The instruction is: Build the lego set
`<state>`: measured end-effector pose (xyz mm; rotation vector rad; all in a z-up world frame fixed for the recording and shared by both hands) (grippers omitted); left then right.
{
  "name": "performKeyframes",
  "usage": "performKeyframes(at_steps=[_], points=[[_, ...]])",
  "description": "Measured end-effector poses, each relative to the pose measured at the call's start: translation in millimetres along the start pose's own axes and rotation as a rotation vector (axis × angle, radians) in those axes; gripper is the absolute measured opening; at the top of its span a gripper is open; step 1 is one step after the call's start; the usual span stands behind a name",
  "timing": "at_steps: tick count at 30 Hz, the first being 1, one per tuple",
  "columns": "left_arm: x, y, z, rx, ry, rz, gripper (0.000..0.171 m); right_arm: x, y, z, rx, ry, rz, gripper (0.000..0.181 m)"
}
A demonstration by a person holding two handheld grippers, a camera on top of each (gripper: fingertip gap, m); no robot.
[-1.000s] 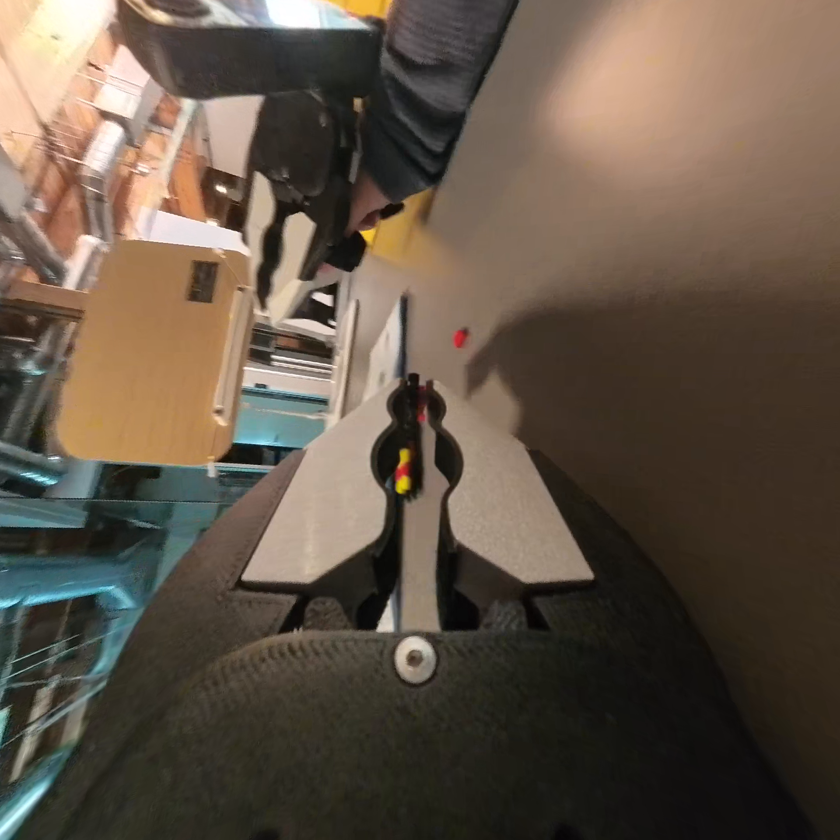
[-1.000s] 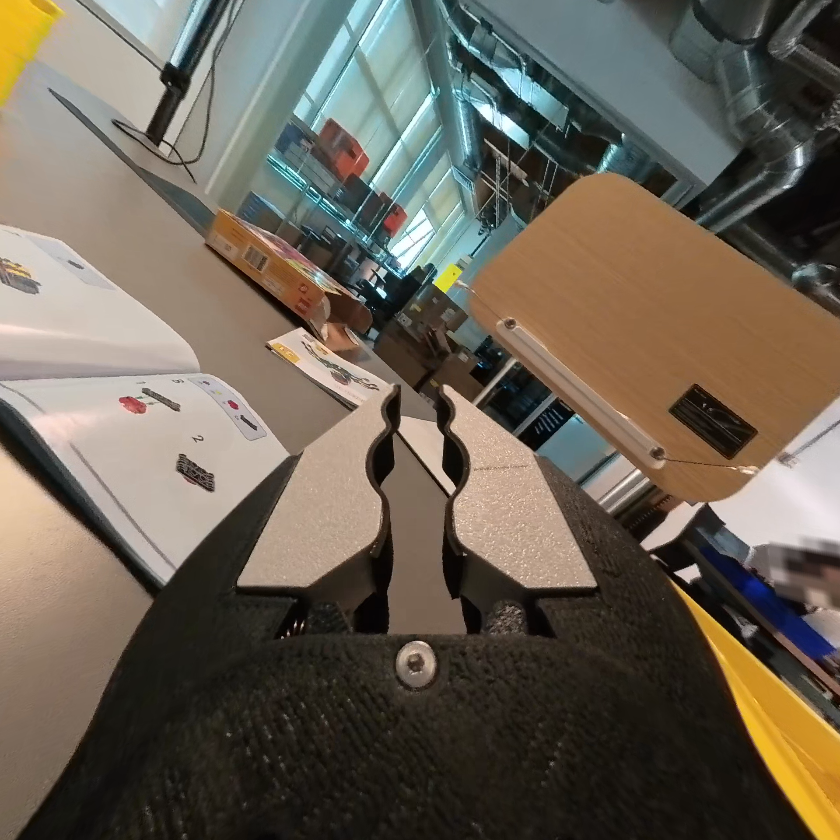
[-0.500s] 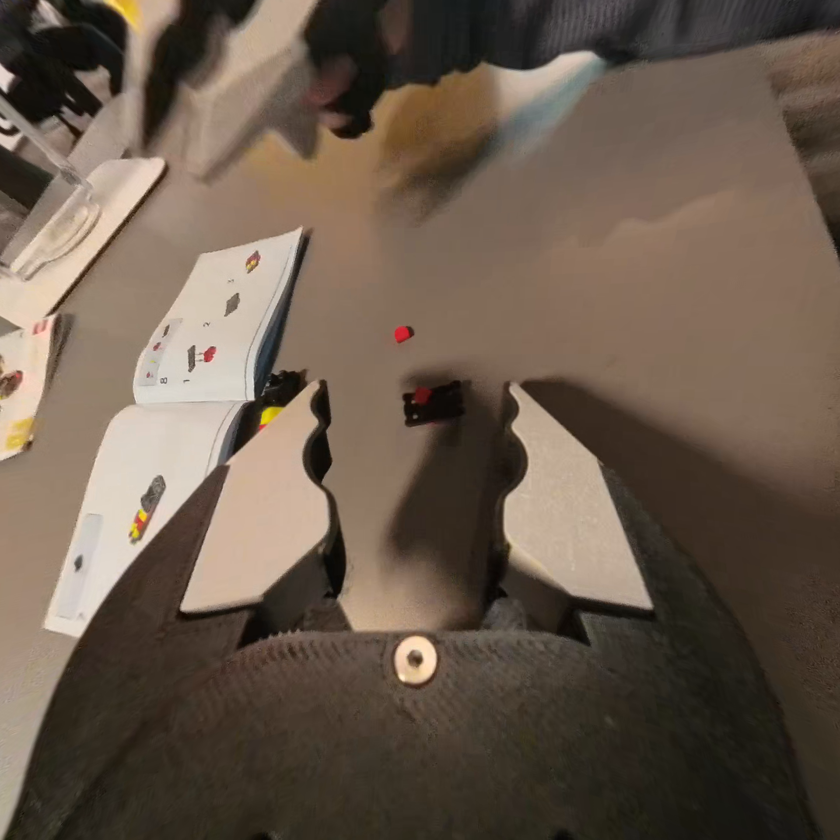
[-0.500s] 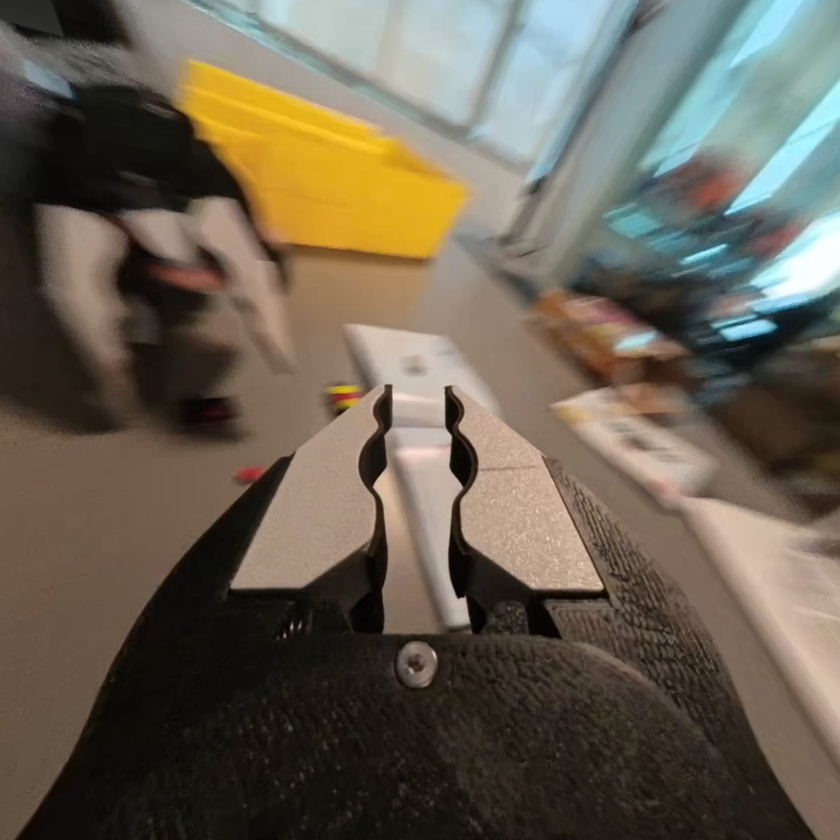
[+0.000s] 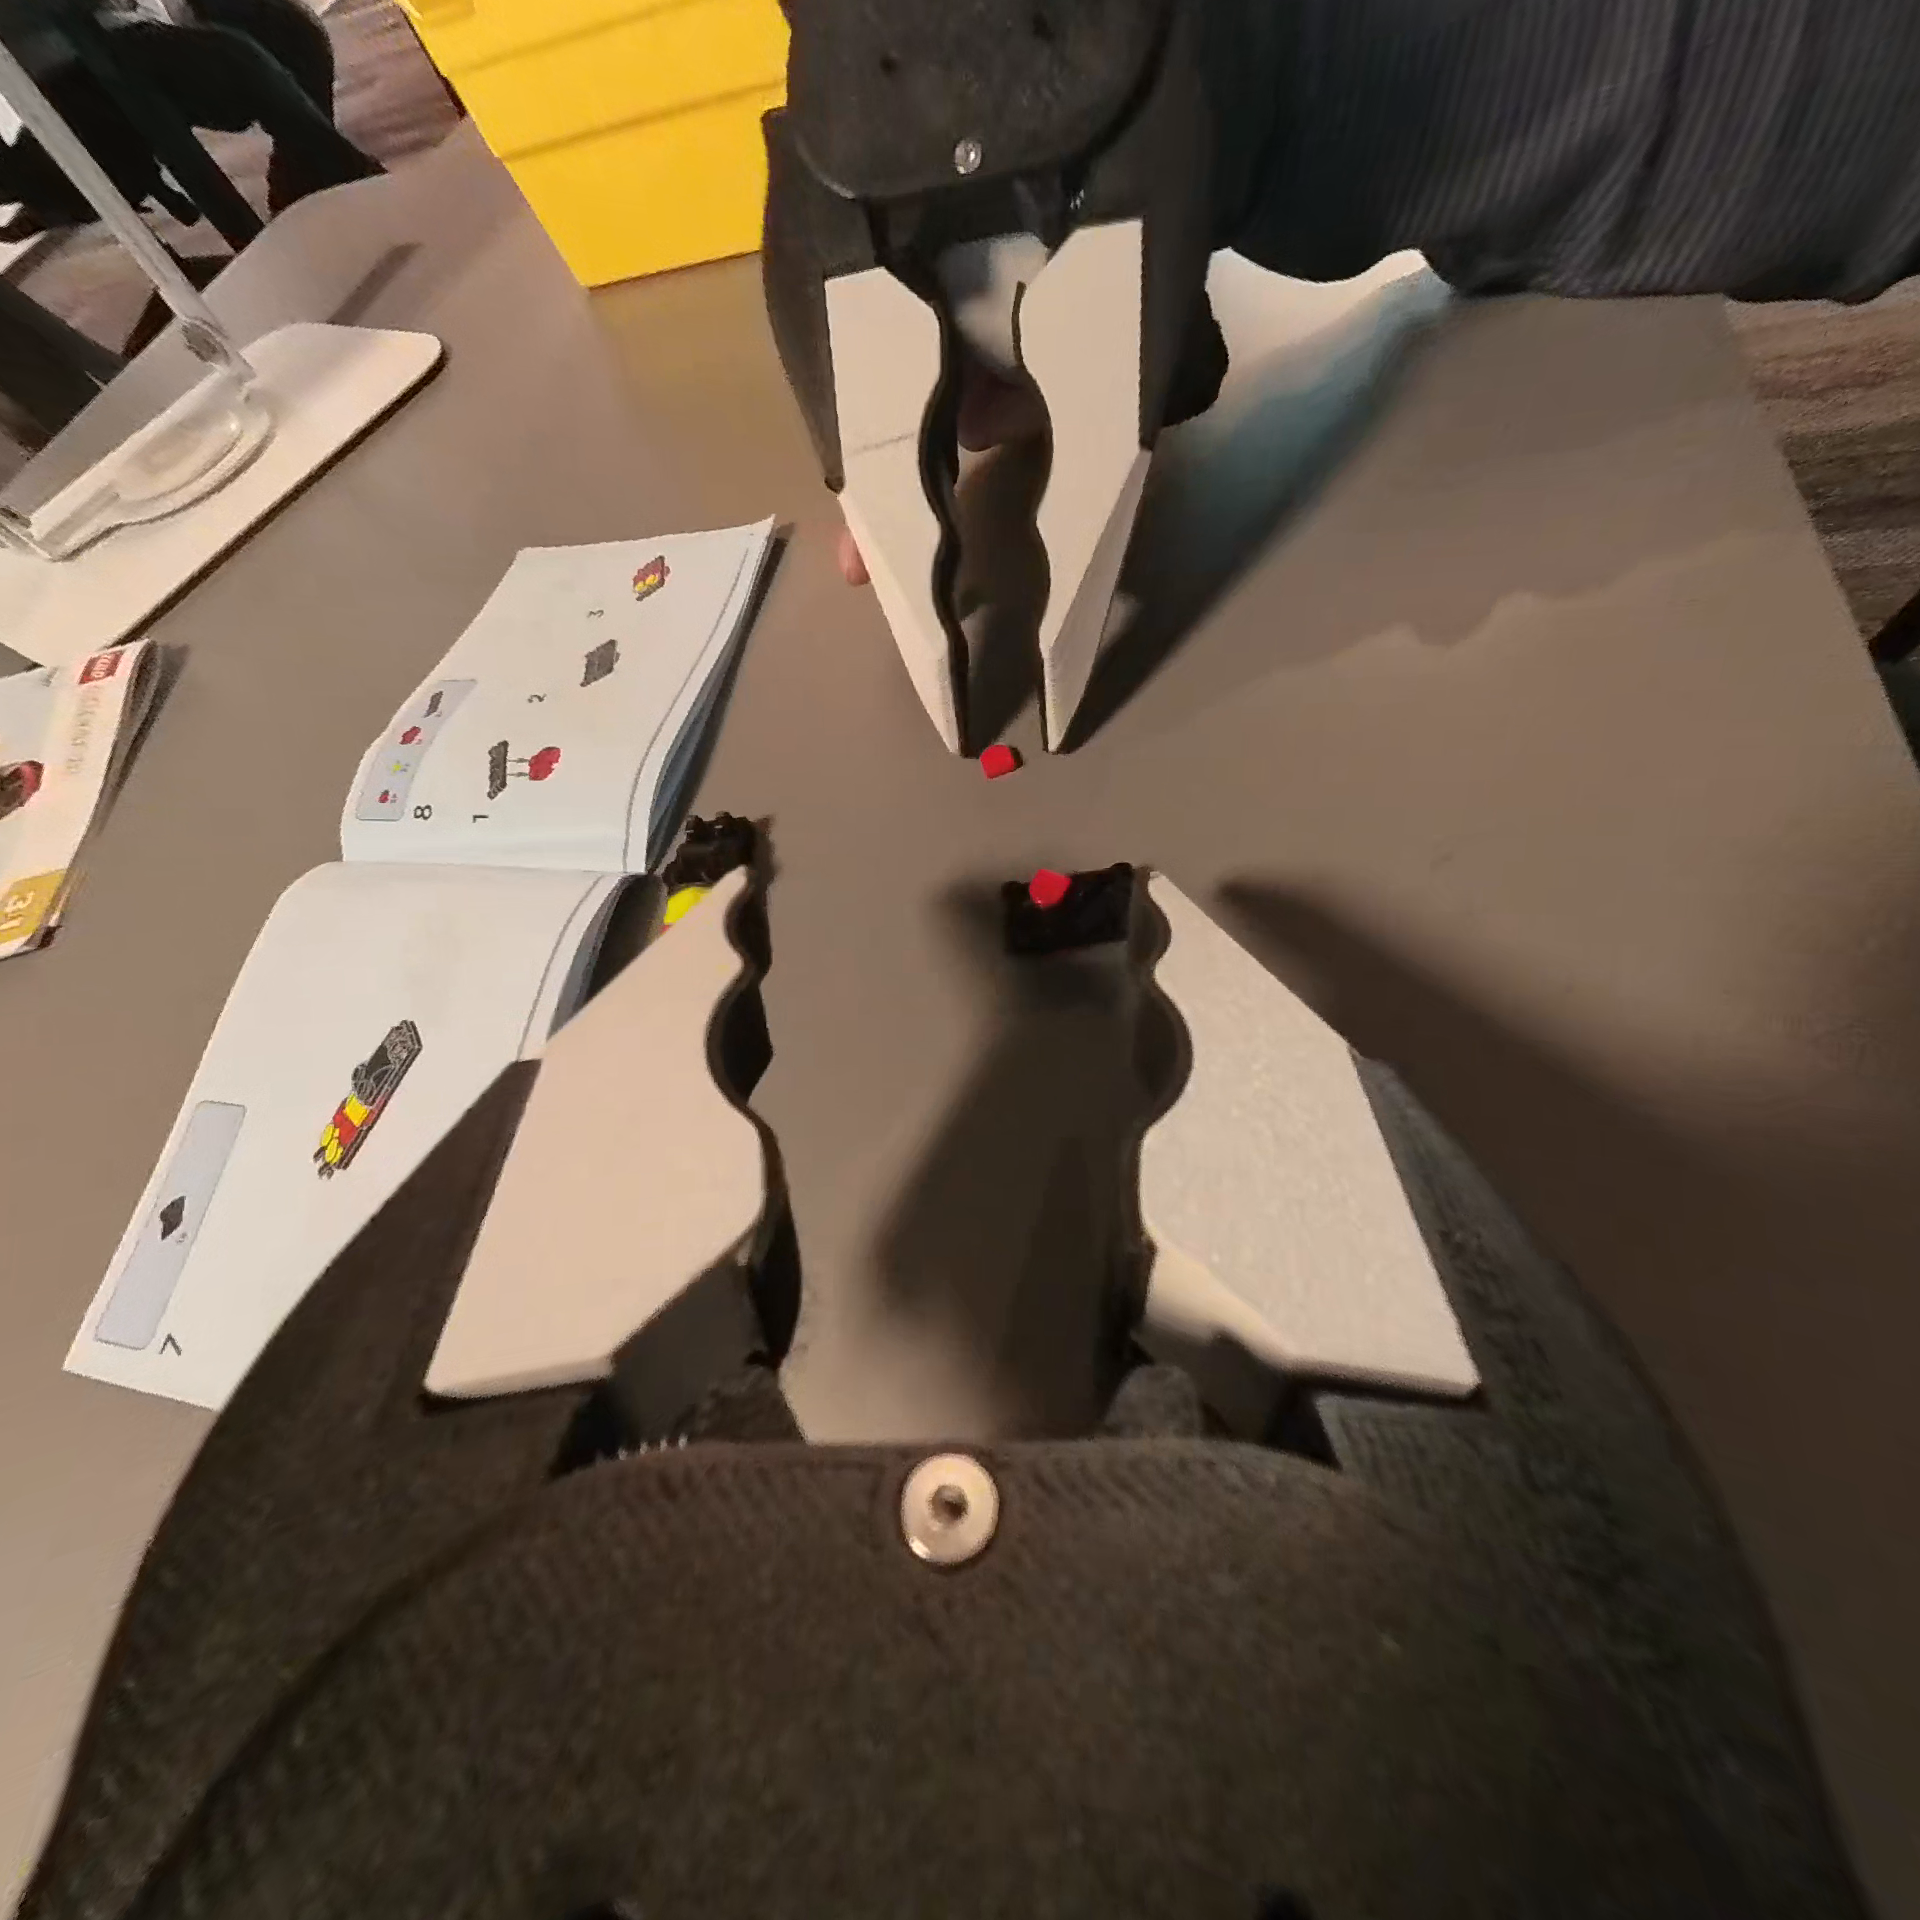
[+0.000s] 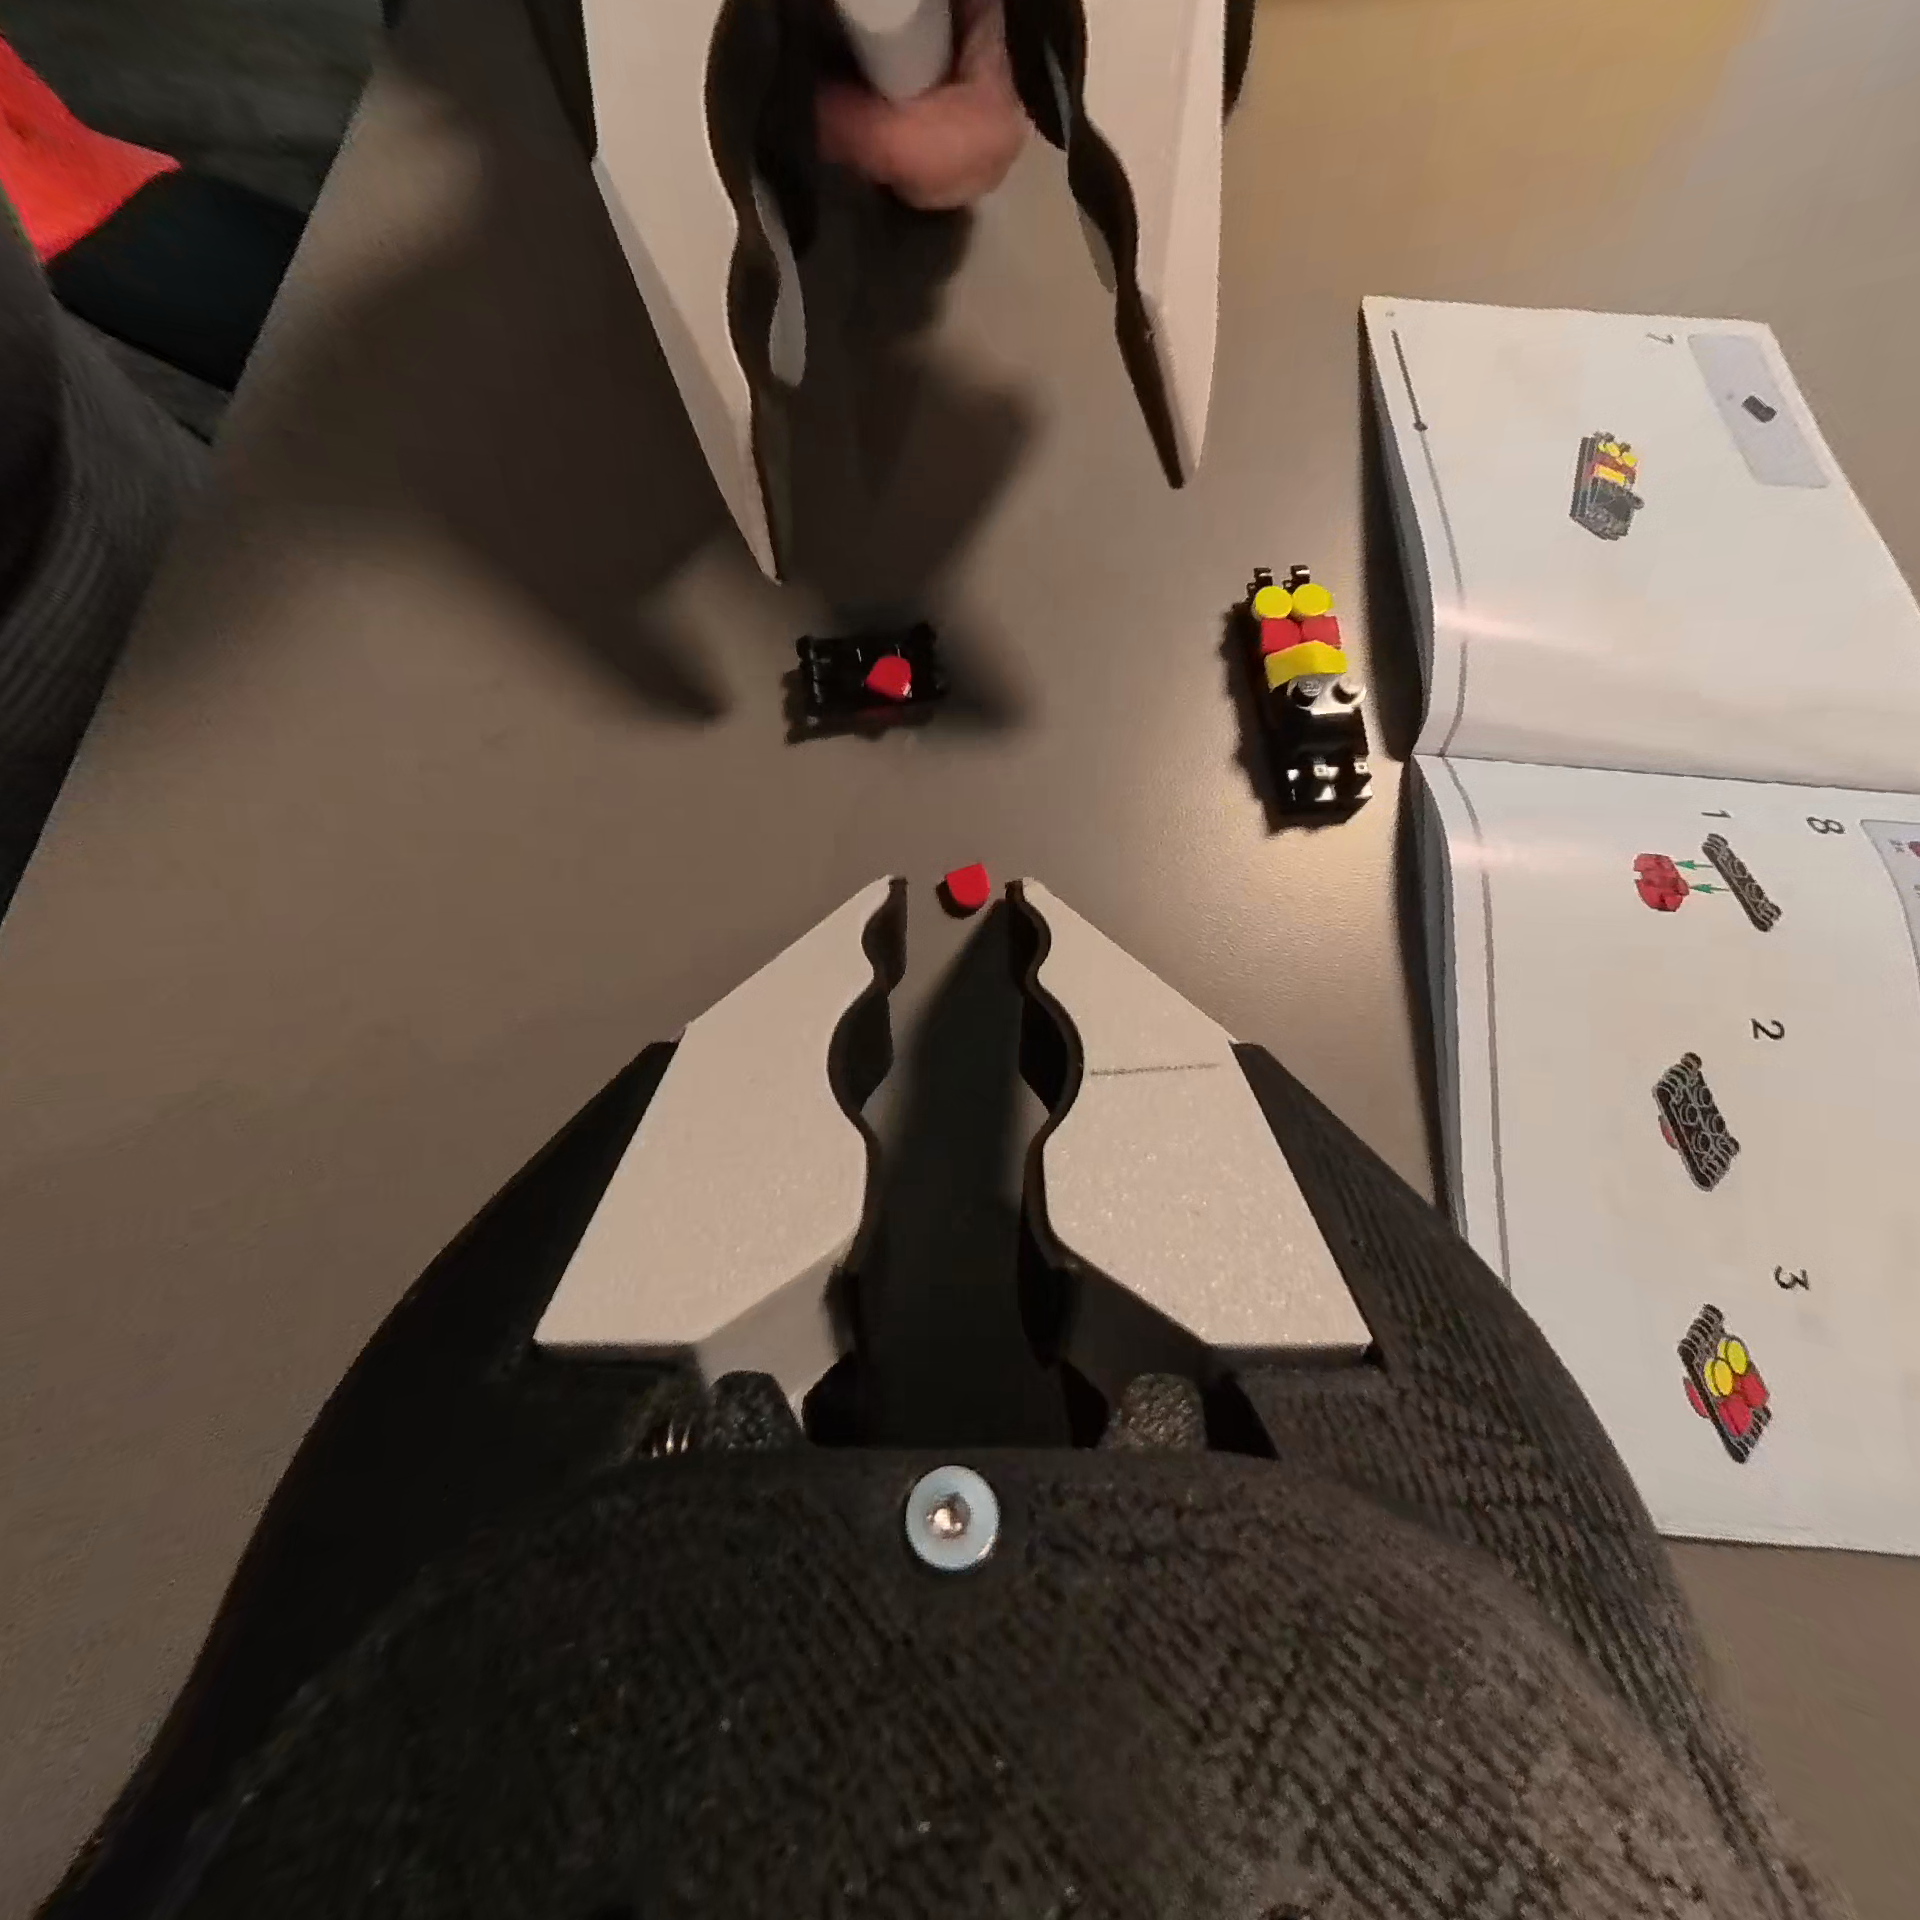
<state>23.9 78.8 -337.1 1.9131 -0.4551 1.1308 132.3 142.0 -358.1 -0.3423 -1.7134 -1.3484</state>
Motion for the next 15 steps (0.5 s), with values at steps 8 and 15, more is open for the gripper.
performKeyframes(at_steps=[8, 15], points=[[-3.9, 0.6, 3.0, -0.038, 0.000, -0.029, 0.063, 0.9, -1.9, -0.6, -0.002, 0.005, -0.004, 0.006], [-3.7, -5.7, 10.0, -0.080, 0.105, -0.080, 0.063, 5.3, -4.6, 5.4, -0.067, -0.010, -0.014, 0.023]])
Point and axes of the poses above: each gripper's, where its closed fingertips meet, y back along the fingers, x out of its top, z = x × y across the jaws, the point moved 5 cm from there along y, back along the fingers, and after that the axes turned 2 degrees about x, right-handed, at the moved point
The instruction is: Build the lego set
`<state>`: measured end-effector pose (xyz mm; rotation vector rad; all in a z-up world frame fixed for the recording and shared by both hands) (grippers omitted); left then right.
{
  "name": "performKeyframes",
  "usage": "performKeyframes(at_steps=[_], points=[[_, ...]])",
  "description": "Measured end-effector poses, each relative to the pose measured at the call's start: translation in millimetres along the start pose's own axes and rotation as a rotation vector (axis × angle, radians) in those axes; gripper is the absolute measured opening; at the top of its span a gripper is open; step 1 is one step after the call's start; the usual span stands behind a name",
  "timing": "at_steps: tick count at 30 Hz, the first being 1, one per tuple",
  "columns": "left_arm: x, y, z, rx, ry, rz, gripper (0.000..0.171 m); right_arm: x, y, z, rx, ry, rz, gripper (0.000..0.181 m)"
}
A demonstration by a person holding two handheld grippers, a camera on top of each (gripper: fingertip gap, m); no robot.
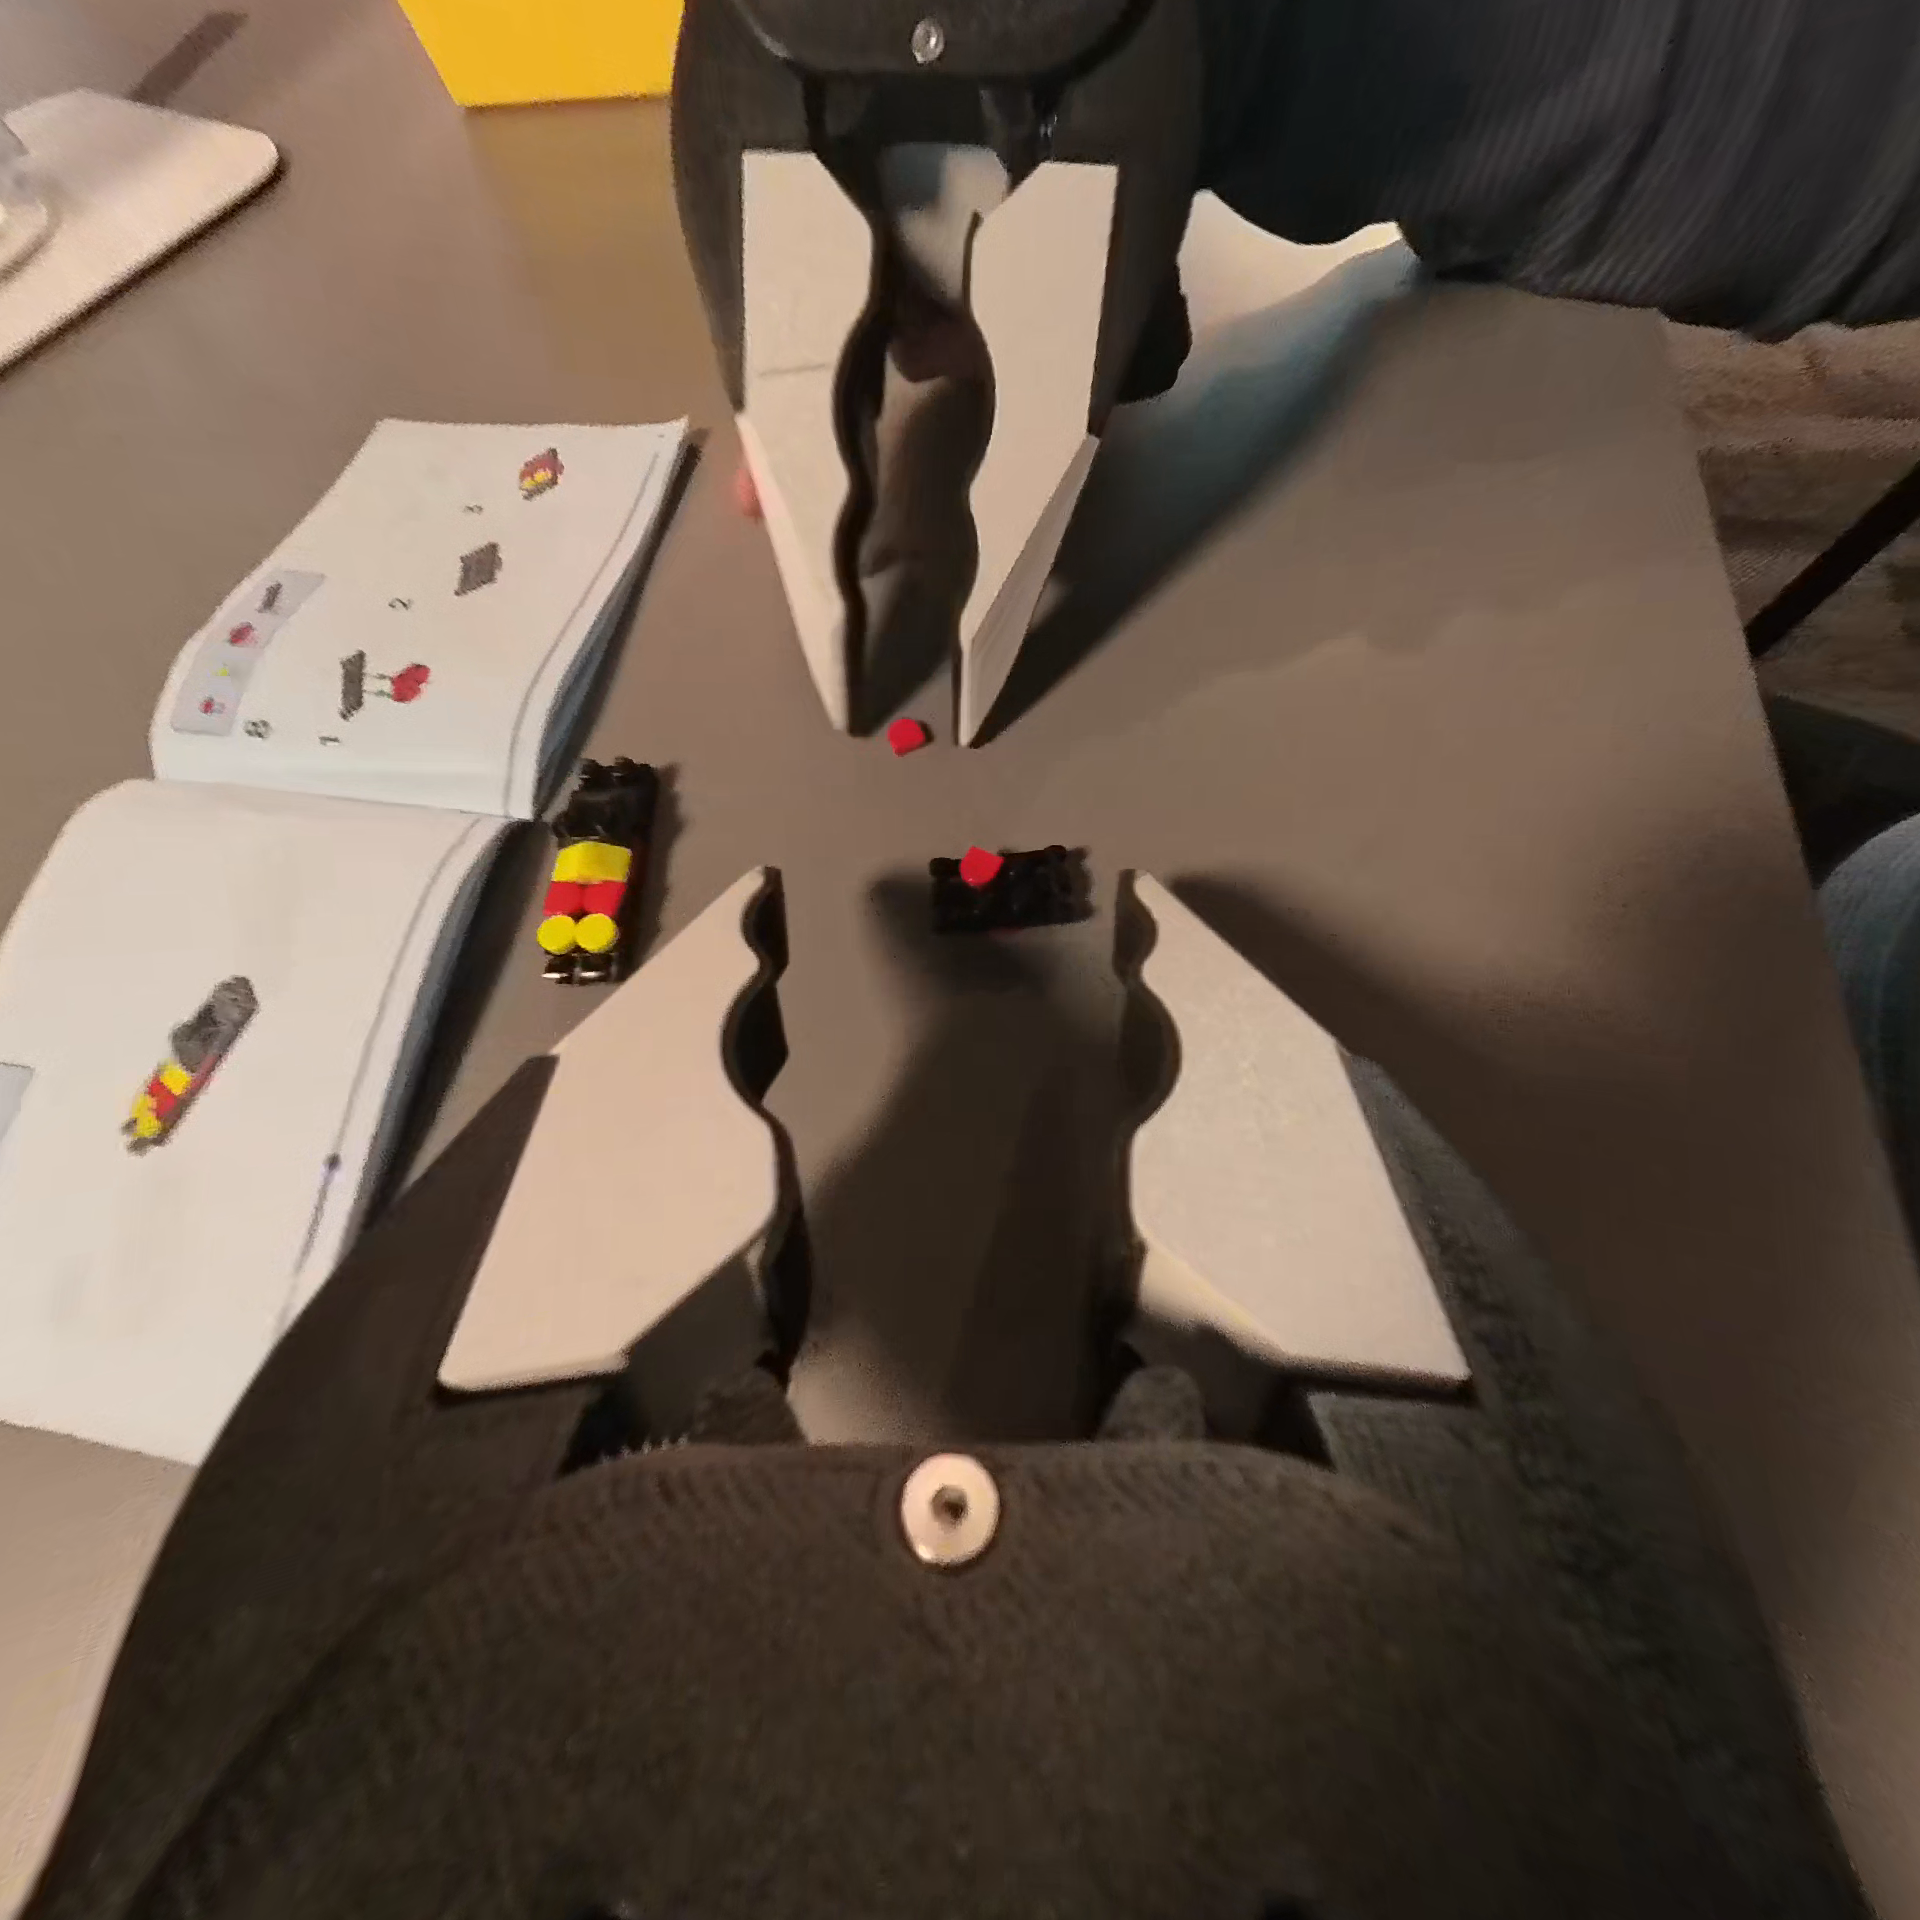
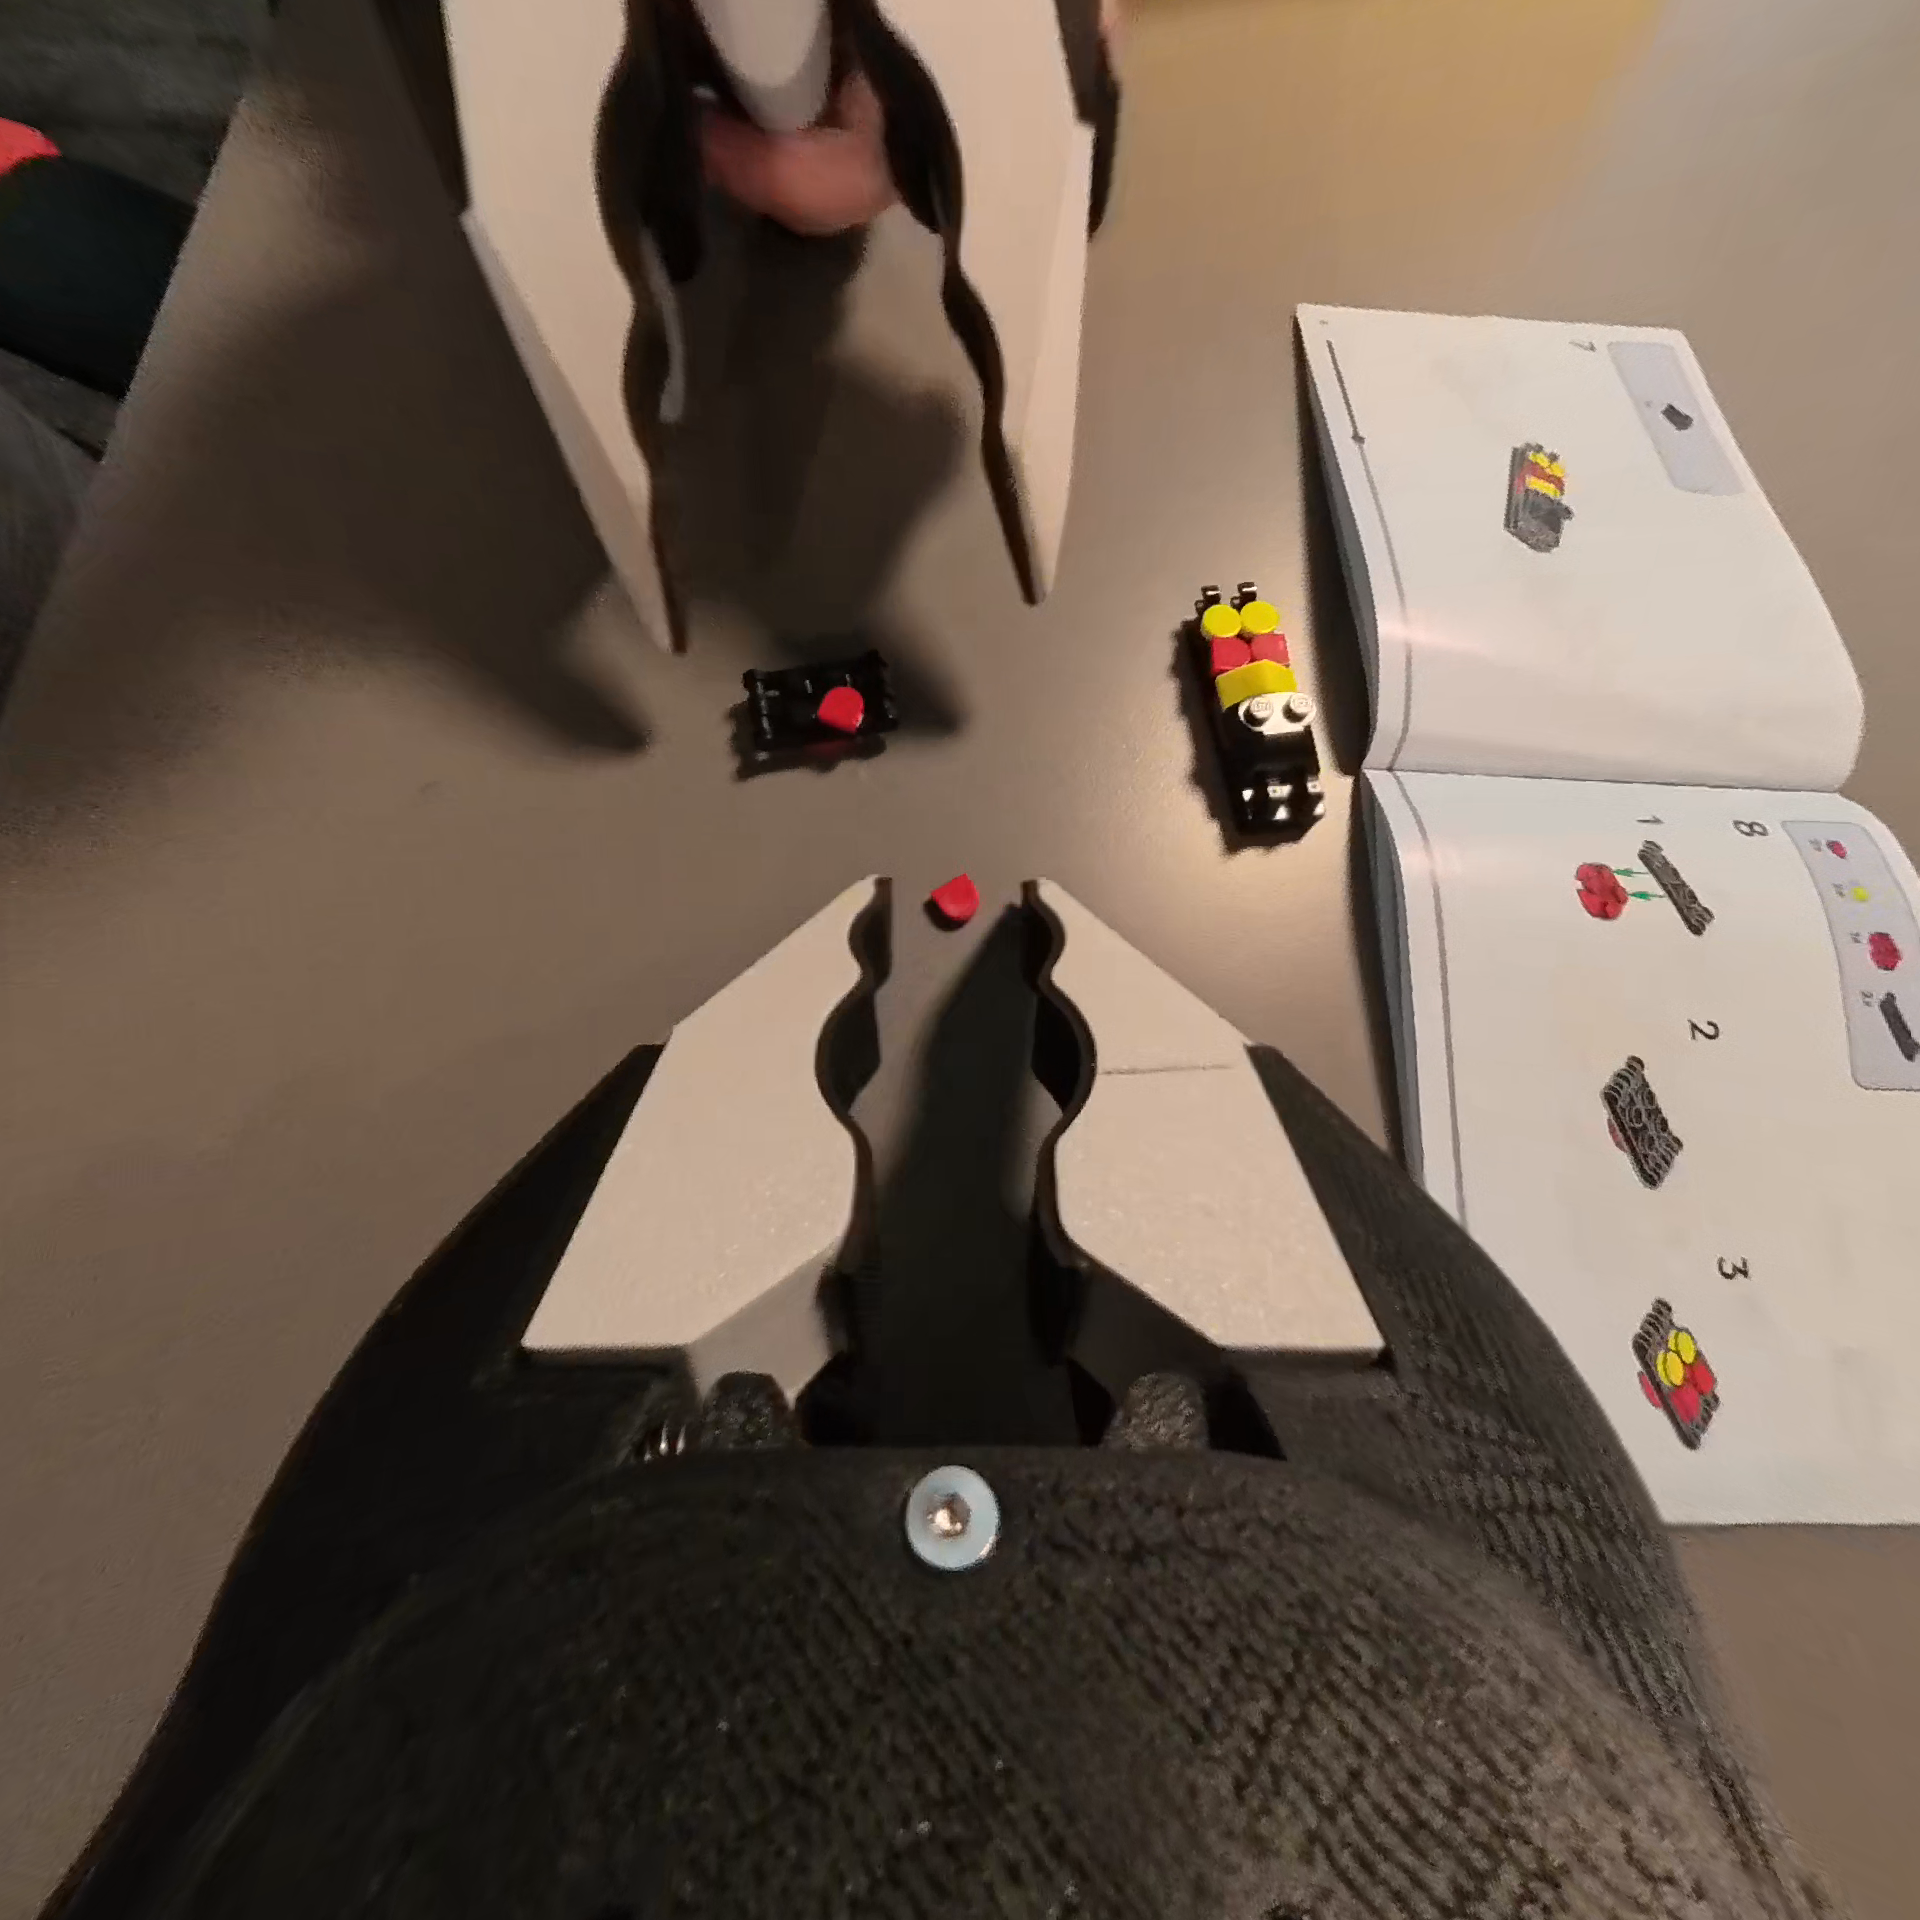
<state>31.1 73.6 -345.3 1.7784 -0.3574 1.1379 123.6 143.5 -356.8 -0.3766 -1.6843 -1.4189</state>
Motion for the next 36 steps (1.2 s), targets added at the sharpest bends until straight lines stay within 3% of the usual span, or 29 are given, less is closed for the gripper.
performKeyframes(at_steps=[3, 7, 13, 24, 36], points=[[-3.4, -7.8, 6.7, -0.011, 0.038, -0.068, 0.064, 9.3, -1.8, -6.3, 0.032, -0.002, 0.038, 0.027], [-1.9, -13.3, 10.7, 0.068, -0.007, -0.091, 0.043, 17.3, -13.5, -18.6, 0.091, 0.001, 0.029, 0.024], [-3.3, -14.2, 11.4, 0.086, -0.012, -0.107, 0.029, 21.7, -19.8, -20.3, 0.052, 0.031, 0.014, 0.015], [-6.1, -12.8, 8.7, 0.031, 0.031, -0.109, 0.030, 25.1, -20.1, -14.3, 0.083, -0.119, 0.084, 0.013], [-6.6, -12.9, 8.0, 0.017, 0.048, -0.109, 0.030, 21.5, -23.0, -12.2, 0.033, -0.083, 0.039, 0.012]])
Point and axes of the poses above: each gripper's, where its closed fingertips meet, y back along the fingers, x out of its top, z = x × y across the jaws, the point moved 5 cm from there along y, back along the fingers, and after that the axes turned 2 degrees about x, right-handed, at the moved point
